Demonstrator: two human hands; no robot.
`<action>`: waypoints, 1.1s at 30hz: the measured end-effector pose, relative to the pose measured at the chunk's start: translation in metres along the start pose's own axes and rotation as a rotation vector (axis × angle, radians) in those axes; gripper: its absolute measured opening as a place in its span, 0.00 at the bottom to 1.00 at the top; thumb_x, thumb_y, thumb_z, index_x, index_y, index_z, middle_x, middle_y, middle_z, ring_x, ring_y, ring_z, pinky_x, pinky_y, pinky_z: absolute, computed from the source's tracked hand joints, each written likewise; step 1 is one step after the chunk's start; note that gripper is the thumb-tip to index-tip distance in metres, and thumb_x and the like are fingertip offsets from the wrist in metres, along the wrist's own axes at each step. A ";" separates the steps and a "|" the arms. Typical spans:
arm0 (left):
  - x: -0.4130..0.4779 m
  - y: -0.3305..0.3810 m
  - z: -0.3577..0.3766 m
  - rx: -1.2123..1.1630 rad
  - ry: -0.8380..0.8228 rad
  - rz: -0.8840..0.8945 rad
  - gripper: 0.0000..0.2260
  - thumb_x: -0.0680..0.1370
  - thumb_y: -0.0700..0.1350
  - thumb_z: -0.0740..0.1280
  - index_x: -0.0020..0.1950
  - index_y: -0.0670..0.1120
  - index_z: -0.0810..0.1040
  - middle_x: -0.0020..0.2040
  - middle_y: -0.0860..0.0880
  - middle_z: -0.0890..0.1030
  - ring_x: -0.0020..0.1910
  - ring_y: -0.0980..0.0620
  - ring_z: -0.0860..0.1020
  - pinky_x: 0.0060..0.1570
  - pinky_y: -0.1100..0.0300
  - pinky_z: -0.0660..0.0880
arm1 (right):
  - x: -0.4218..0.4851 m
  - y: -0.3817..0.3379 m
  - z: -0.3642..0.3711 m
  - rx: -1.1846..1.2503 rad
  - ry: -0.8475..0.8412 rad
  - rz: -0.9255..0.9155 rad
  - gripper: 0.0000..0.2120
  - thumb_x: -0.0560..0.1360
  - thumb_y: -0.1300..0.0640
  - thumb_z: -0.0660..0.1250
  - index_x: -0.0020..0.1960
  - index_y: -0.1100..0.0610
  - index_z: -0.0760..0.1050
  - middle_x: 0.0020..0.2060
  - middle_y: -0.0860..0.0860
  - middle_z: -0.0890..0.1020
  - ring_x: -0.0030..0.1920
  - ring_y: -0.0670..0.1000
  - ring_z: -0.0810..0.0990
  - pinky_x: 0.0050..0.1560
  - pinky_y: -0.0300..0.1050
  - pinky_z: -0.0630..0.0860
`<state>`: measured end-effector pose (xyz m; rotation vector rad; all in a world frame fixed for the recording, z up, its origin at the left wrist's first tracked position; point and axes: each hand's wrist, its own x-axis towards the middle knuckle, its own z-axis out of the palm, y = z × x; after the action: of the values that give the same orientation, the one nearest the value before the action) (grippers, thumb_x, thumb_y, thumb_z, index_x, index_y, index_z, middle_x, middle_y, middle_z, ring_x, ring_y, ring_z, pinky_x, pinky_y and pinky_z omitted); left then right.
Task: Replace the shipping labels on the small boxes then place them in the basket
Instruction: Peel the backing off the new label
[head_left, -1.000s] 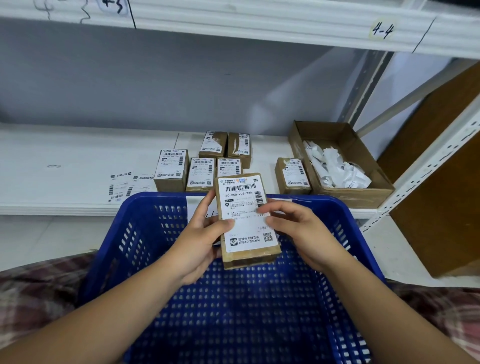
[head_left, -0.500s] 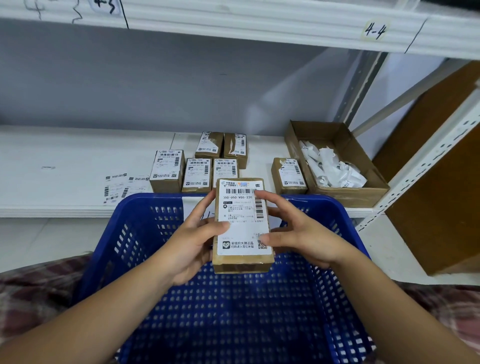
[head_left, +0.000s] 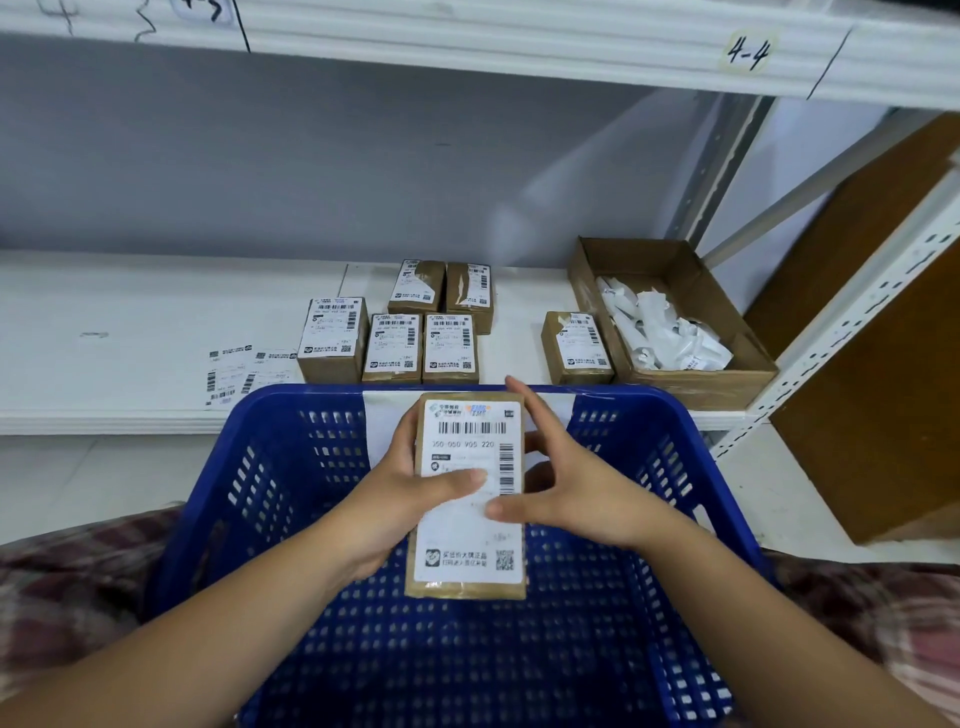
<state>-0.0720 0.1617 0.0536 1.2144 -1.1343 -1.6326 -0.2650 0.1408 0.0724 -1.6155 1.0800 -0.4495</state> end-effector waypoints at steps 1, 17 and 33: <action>0.000 0.001 0.001 -0.015 0.045 -0.006 0.29 0.68 0.43 0.73 0.65 0.58 0.66 0.51 0.54 0.84 0.49 0.54 0.83 0.41 0.61 0.79 | 0.000 0.000 0.003 -0.003 0.000 -0.008 0.48 0.70 0.58 0.76 0.73 0.32 0.47 0.57 0.47 0.77 0.52 0.44 0.82 0.57 0.45 0.79; 0.005 0.009 -0.007 -0.017 0.191 -0.112 0.17 0.78 0.60 0.58 0.59 0.53 0.78 0.49 0.51 0.85 0.51 0.50 0.82 0.55 0.52 0.75 | 0.004 0.011 0.006 0.207 0.112 -0.002 0.27 0.73 0.56 0.73 0.65 0.36 0.66 0.54 0.48 0.83 0.57 0.49 0.81 0.59 0.52 0.79; 0.006 0.009 -0.019 0.089 -0.288 -0.261 0.45 0.63 0.35 0.77 0.72 0.60 0.60 0.59 0.48 0.81 0.59 0.48 0.79 0.60 0.50 0.75 | 0.006 0.009 -0.001 0.459 0.391 0.041 0.23 0.76 0.62 0.69 0.67 0.45 0.70 0.49 0.51 0.86 0.50 0.53 0.85 0.57 0.58 0.79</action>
<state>-0.0545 0.1499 0.0577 1.2531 -1.2769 -2.0241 -0.2664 0.1354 0.0628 -1.1216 1.1875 -0.9406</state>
